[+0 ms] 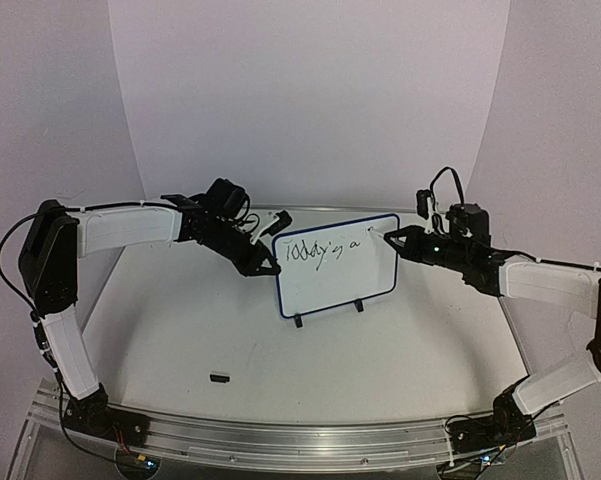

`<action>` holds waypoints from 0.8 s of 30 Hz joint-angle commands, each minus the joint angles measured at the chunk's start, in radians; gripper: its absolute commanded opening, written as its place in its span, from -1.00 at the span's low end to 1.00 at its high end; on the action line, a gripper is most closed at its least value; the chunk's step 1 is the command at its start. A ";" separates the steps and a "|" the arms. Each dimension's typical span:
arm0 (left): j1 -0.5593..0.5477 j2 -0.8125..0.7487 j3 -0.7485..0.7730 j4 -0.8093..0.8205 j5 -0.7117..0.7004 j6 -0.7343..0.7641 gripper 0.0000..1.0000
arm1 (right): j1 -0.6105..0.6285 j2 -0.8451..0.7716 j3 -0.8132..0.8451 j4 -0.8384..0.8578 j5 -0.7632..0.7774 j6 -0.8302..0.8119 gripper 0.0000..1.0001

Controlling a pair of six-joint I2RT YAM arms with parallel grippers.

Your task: Write a sentence on the whiteboard

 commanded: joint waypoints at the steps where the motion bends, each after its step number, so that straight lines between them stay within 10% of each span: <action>1: -0.004 -0.001 0.033 -0.023 -0.048 0.029 -1.00 | -0.005 0.013 0.021 0.034 -0.015 -0.001 -1.00; 24: -0.004 -0.002 0.035 -0.025 -0.046 0.028 -1.00 | -0.005 0.028 -0.089 0.036 -0.005 0.017 -1.00</action>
